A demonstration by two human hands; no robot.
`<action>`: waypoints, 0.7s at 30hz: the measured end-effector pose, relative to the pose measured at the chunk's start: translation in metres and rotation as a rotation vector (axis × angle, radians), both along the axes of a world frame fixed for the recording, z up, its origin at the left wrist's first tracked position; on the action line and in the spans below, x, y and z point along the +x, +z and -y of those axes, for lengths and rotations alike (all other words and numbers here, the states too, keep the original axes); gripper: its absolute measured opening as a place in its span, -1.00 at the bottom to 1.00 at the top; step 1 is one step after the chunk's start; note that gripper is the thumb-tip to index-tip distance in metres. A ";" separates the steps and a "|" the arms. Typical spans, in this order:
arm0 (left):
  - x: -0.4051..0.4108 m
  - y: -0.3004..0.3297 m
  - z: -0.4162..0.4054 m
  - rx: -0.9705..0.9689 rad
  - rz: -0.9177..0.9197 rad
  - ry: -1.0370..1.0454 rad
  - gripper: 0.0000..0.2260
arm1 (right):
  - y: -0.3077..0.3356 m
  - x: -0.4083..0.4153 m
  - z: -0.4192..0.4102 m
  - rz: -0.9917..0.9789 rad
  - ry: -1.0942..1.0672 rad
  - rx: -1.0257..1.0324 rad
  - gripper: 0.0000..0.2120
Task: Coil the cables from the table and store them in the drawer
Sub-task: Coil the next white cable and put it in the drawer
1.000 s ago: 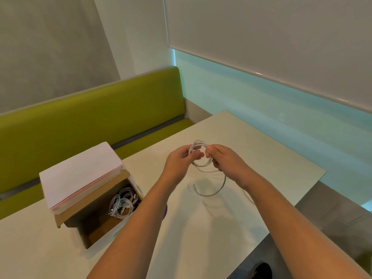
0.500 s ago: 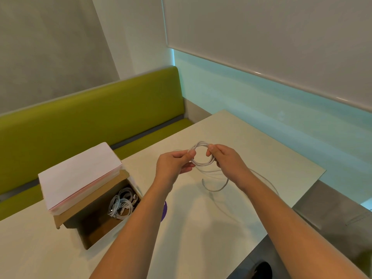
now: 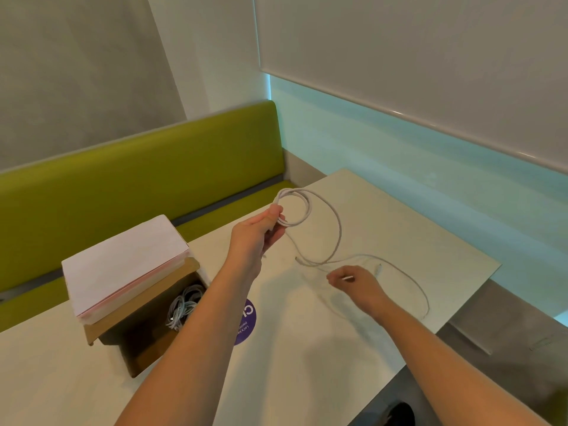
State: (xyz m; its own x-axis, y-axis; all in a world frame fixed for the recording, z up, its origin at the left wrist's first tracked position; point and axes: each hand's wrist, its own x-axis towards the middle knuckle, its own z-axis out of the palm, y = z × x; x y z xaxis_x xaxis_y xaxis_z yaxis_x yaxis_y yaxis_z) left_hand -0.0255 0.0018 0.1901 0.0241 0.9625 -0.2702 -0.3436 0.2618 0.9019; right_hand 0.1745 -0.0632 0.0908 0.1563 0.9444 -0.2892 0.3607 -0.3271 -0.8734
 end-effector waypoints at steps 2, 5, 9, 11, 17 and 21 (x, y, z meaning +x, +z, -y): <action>0.000 0.001 0.001 0.002 0.008 -0.016 -0.88 | -0.007 -0.004 0.004 -0.074 0.003 -0.040 -0.79; 0.000 -0.001 0.003 -0.013 -0.002 -0.037 -0.87 | -0.008 -0.014 0.005 -0.202 -0.022 -0.077 -0.44; 0.001 -0.006 0.007 -0.031 0.028 -0.049 -0.86 | -0.007 -0.019 0.000 -0.237 -0.101 -0.017 -0.51; 0.001 -0.007 0.007 -0.037 0.034 -0.054 -0.86 | -0.009 -0.017 -0.001 -0.209 -0.114 0.018 -0.65; -0.001 -0.009 0.009 -0.046 0.040 -0.060 -0.83 | -0.010 -0.016 -0.004 -0.268 -0.171 0.027 -0.85; -0.003 -0.015 0.011 -0.097 0.033 -0.091 -0.83 | 0.005 -0.016 -0.009 -0.510 -0.288 0.095 -0.82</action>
State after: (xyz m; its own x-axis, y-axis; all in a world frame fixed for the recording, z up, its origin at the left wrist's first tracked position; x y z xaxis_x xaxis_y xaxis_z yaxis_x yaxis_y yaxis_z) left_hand -0.0286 -0.0093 0.1753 0.1203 0.9252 -0.3599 -0.3441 0.3789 0.8591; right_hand 0.1583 -0.0541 0.0953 0.2736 0.9099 -0.3117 -0.2038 -0.2619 -0.9433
